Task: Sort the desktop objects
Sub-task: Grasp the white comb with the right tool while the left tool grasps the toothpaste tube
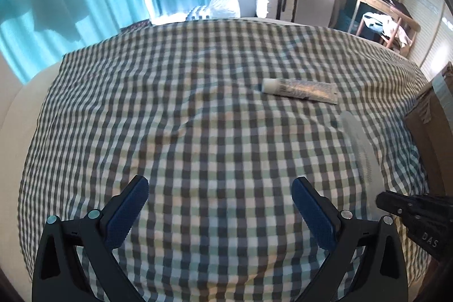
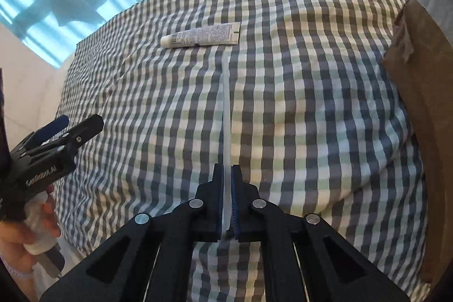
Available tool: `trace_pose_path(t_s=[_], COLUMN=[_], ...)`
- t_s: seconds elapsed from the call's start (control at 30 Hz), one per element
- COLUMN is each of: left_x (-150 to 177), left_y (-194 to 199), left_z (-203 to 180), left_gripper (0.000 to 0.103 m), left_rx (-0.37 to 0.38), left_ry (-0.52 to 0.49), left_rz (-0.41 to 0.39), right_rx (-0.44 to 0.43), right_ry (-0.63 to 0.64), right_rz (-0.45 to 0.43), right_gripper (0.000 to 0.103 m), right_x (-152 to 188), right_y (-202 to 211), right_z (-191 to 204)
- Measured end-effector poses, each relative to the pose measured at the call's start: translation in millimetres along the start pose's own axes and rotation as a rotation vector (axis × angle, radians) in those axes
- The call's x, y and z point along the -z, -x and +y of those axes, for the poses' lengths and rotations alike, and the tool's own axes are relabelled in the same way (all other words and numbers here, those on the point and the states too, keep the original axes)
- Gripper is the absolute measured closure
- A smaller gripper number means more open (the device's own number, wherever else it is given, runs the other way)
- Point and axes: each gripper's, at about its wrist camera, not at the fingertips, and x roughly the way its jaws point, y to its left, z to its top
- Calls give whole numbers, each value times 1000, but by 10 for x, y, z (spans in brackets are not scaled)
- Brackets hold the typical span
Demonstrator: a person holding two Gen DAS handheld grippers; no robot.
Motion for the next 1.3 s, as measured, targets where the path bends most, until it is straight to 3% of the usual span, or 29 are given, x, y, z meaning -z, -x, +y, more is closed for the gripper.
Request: trace_pose_path(t_s=[0.13, 0.27, 0.33, 0.57, 0.67, 0.7, 0.73, 0.77, 0.8, 0.83, 0.9, 0.97, 1.1, 1.2, 1.3], left_x=[-139, -343, -489, -826, -925, -937, -937, -939, -940, -926, -845, -737, -524, -181, 177], left_y=[-111, -248, -341, -757, -991, -1095, -1145, -1130, -1105, -1082, -1010, -937, -721, -476, -193], left_z=[-122, -262, -367, -746, -901, -933, -943, -944, -962, -991, -1086, -1105, -974, -969, -931], left_gripper=[0, 0, 0, 0, 2, 11, 33, 47, 74, 82, 83, 83, 83, 83, 83], left_rx=[18, 70, 121, 148, 114, 124, 171, 221, 247, 236, 176, 176, 225, 163, 182], left_ry=[-33, -105, -196, -523, -582, -587, -581, -559, -539, -535, -552, -527, -338, -325, -290], left_rz=[-10, -51, -103, -201, -143, -94, -66, -56, -39, -34, -28, -10, 50, 71, 109], right_rx=[-30, 1, 39, 59, 56, 59, 59, 57, 60, 62, 44, 45, 34, 35, -4], right_ry=[-77, -135, -133, -184, -192, -193, -193, -190, -187, -187, -186, -196, -209, -194, -185], right_rz=[-6, -121, -165, -184, -159, -151, -145, -138, -129, -121, -91, -77, -55, -29, 9], right_gripper=[99, 99, 99, 99, 99, 99, 99, 99, 99, 99, 99, 99, 99, 99, 99], right_x=[-160, -272, -323, -511, -541, -539, -533, -536, -518, -510, -493, -429, -185, 34, 304], right_y=[-162, -49, 4, 8, -80, -105, -119, -138, -137, -143, -203, -189, -82, -30, 21], right_z=[-46, -71, -92, -343, -361, -354, -350, -334, -340, -332, -339, -333, -319, -242, -196])
